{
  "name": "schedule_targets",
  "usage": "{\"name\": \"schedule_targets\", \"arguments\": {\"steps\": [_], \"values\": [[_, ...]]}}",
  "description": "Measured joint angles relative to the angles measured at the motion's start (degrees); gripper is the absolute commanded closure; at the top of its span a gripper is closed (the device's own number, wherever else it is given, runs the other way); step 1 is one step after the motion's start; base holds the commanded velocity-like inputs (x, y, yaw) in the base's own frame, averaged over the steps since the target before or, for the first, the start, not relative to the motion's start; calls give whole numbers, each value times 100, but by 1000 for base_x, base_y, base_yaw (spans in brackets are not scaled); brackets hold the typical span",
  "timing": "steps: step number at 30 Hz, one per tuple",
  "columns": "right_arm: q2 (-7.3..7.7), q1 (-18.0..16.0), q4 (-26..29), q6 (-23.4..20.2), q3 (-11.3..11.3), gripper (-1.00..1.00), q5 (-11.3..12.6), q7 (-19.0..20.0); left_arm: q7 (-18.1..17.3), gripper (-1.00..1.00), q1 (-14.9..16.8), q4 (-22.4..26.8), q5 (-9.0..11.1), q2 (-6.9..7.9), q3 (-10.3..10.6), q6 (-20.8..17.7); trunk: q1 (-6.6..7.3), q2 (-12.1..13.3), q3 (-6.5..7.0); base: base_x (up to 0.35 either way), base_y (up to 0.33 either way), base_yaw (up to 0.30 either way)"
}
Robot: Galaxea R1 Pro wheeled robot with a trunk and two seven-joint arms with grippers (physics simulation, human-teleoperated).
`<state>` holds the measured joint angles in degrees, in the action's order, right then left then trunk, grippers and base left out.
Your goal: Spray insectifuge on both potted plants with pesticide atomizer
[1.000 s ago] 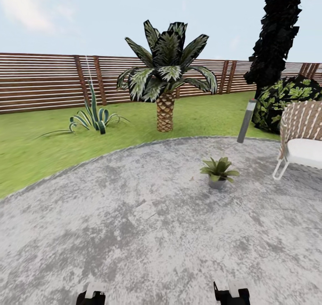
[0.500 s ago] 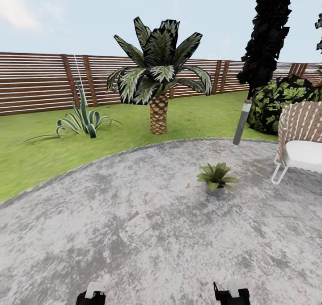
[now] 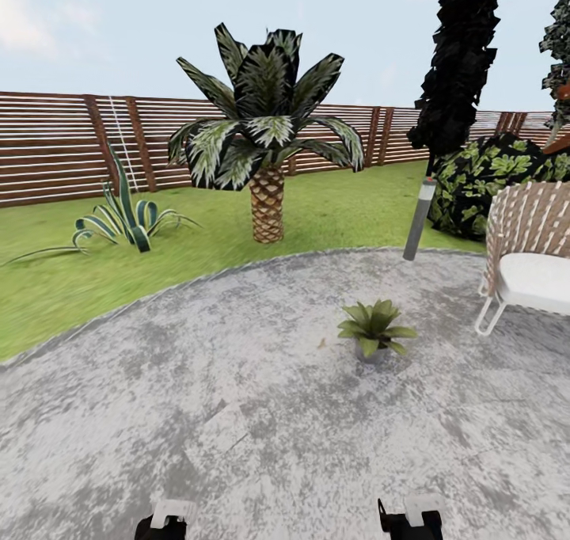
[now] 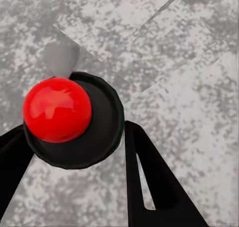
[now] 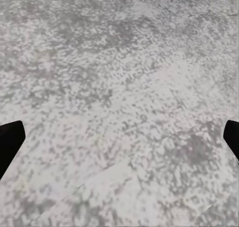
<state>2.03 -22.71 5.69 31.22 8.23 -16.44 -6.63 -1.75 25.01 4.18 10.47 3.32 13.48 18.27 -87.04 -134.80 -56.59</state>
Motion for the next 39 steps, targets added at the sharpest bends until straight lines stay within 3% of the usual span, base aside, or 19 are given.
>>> {"name": "schedule_targets", "arguments": {"steps": [39], "values": [[0, 4, -8, 0, 0, -100, 0, 0, 0, 100, 0, 0, -12, -9, 0, 0, -1, 0, 0, 279, -146, 0]]}}
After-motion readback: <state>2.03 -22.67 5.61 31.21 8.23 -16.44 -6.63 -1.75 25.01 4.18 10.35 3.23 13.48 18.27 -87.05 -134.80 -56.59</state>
